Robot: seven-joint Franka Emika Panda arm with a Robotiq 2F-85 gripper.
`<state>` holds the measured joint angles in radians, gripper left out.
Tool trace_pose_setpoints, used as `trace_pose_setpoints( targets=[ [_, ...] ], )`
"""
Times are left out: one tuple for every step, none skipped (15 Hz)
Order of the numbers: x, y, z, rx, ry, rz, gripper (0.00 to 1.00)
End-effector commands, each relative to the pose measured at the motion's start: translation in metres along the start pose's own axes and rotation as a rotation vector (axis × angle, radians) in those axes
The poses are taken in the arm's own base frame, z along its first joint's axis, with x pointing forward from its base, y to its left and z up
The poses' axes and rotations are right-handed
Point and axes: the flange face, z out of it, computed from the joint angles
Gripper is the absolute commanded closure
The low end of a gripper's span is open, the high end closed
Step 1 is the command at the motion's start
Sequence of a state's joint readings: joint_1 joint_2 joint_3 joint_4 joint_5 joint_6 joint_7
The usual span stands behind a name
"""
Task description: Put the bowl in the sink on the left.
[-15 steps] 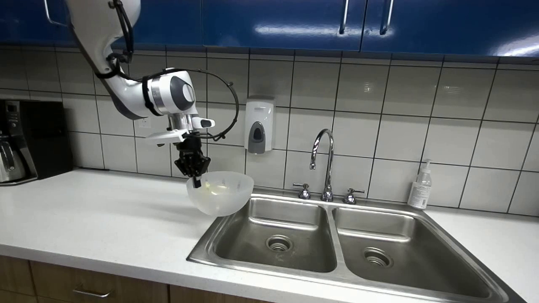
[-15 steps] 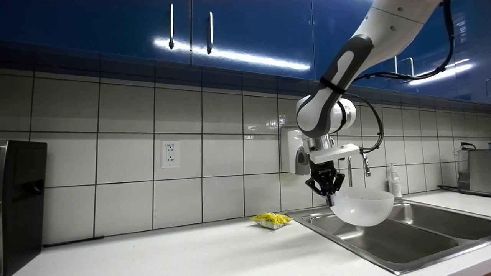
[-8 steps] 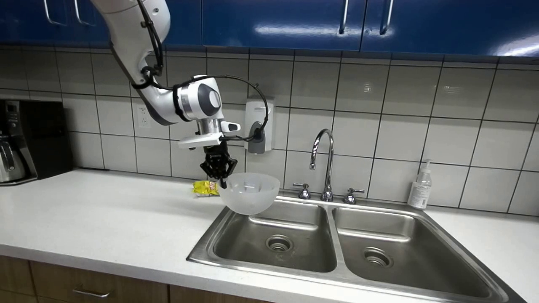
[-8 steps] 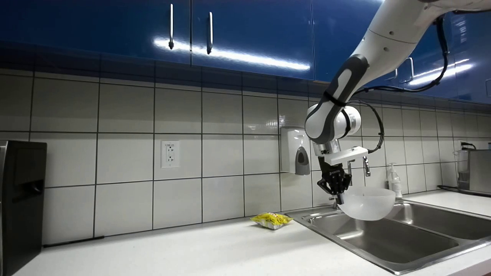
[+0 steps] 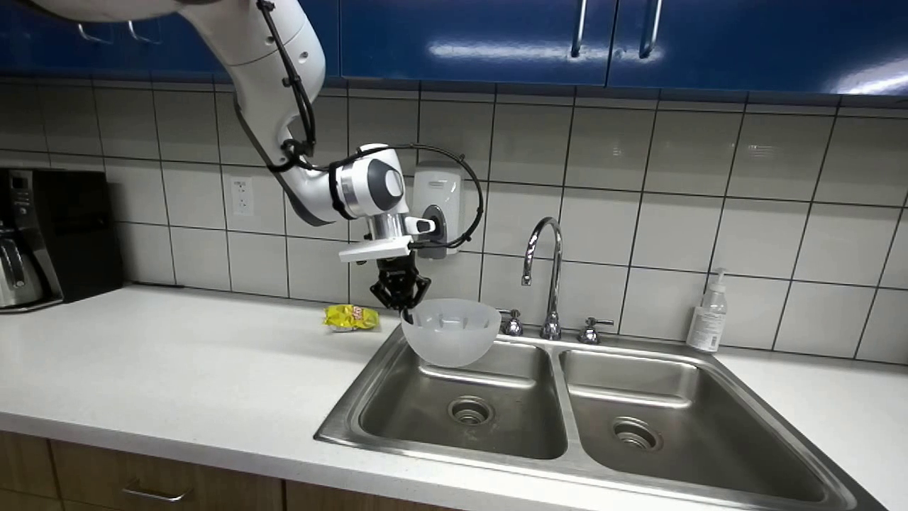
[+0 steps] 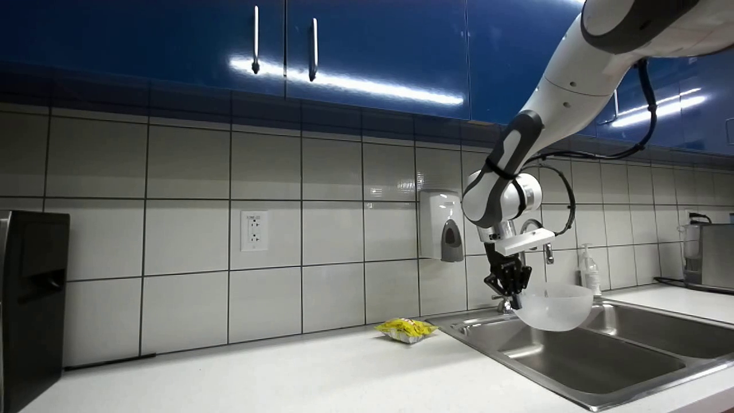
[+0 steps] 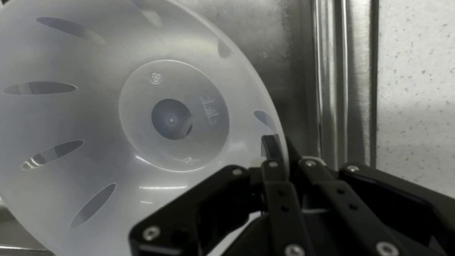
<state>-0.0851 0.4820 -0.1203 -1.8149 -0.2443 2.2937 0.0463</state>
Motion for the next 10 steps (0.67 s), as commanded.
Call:
trace_pose_setpoints(
  targets=[
    [0.017, 0.016, 0.009, 0.002, -0.015, 0.004, 0.99],
    [0.020, 0.019, 0.014, 0.002, -0.017, 0.005, 0.99],
    [0.022, 0.021, 0.018, 0.001, -0.017, 0.009, 0.99],
    [0.023, 0.023, 0.022, 0.002, -0.020, 0.012, 0.99],
    [0.025, 0.025, 0.027, 0.003, -0.027, 0.018, 0.99],
    [0.026, 0.026, 0.031, 0.006, -0.032, 0.023, 0.99],
    [0.027, 0.028, 0.035, 0.007, -0.038, 0.028, 0.99],
    [0.029, 0.030, 0.040, 0.009, -0.044, 0.032, 0.99],
    [0.030, 0.031, 0.043, 0.013, -0.048, 0.032, 0.99],
    [0.031, 0.031, 0.048, 0.014, -0.051, 0.034, 0.99]
  ],
)
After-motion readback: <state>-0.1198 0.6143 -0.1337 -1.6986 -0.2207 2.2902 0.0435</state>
